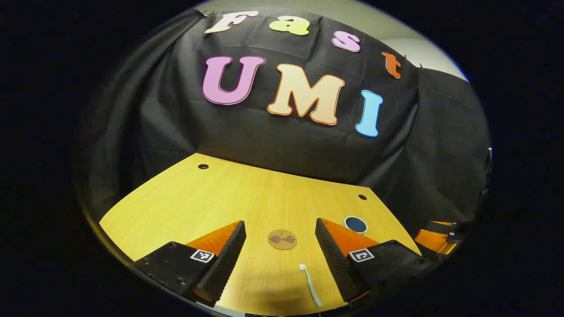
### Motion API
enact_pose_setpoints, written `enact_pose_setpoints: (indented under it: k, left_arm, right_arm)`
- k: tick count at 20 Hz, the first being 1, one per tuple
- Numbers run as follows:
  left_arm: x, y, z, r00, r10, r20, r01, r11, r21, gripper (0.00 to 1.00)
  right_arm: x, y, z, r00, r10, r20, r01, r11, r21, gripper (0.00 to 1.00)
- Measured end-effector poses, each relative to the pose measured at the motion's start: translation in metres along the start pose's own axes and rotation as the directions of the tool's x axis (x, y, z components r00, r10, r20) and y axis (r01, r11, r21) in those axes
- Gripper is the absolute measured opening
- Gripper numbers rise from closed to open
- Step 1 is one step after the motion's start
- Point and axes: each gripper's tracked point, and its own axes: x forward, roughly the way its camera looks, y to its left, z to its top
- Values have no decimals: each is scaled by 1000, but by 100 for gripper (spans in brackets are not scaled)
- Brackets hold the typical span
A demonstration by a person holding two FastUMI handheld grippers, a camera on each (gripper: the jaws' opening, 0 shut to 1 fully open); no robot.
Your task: Put the toothbrush and toothpaste on the desktop into the cup, then pick up the cup and place it on the coaster on the desktop.
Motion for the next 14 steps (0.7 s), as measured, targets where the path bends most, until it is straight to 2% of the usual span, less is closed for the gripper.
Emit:
enact_pose_setpoints:
  k: [9, 10, 14]
  left_arm:
    - [1, -4, -13, 997, -47, -55, 49, 998, 45, 94]
    - [0, -3, -14, 997, -48, -60, 50, 998, 46, 94]
    - [-2, -2, -20, 995, -61, -81, 64, 997, 36, 95]
  right_arm:
    - [2, 1, -19, 997, -25, -73, 32, 995, 98, 99]
    - [3, 1, -20, 996, -27, -80, 35, 993, 109, 96]
    - [0, 0, -22, 995, -42, -89, 53, 992, 118, 99]
